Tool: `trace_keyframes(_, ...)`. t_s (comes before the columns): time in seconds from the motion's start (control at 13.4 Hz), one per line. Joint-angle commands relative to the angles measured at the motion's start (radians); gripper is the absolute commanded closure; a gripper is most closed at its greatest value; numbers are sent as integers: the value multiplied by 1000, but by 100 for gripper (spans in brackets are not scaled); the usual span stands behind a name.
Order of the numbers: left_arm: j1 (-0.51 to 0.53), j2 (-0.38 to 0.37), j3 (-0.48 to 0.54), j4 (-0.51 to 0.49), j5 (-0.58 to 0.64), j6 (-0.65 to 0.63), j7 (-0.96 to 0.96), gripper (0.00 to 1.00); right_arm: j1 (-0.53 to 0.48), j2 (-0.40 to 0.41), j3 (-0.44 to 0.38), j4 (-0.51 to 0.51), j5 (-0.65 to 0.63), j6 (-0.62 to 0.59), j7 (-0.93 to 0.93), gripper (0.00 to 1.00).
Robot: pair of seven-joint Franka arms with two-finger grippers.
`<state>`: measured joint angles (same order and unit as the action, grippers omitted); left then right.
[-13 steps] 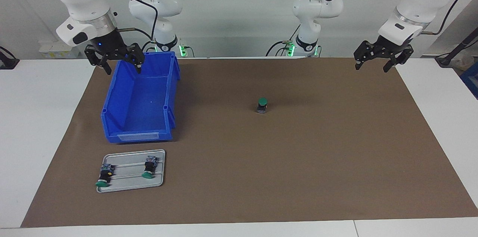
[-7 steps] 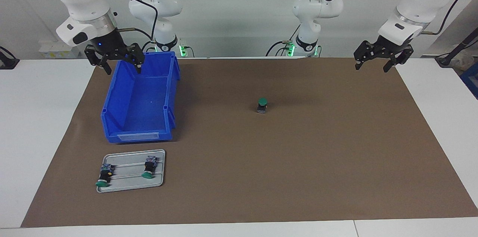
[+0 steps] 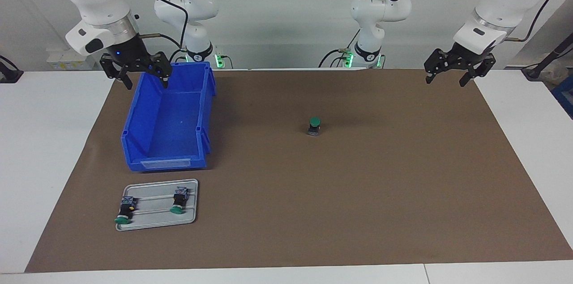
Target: Place and press button with both arms
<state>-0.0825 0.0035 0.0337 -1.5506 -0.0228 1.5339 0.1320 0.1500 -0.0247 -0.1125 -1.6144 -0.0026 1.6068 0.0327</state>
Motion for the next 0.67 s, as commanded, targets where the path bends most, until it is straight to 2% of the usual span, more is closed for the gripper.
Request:
trace_keyframes(0.0,15,-26,-9,-28,-2,-5,-9,0,-4,-23,5,-22,21,1,-34,1)
trace_keyframes(0.3,15,-26,-9,-28,-2,-5,-9,0,58,-18,11,-24,21,67,73,1)
trace_keyframes(0.6,15,-26,-11,-28,-2,-5,-9,0,195,12,11,-9,18,117,287,3)
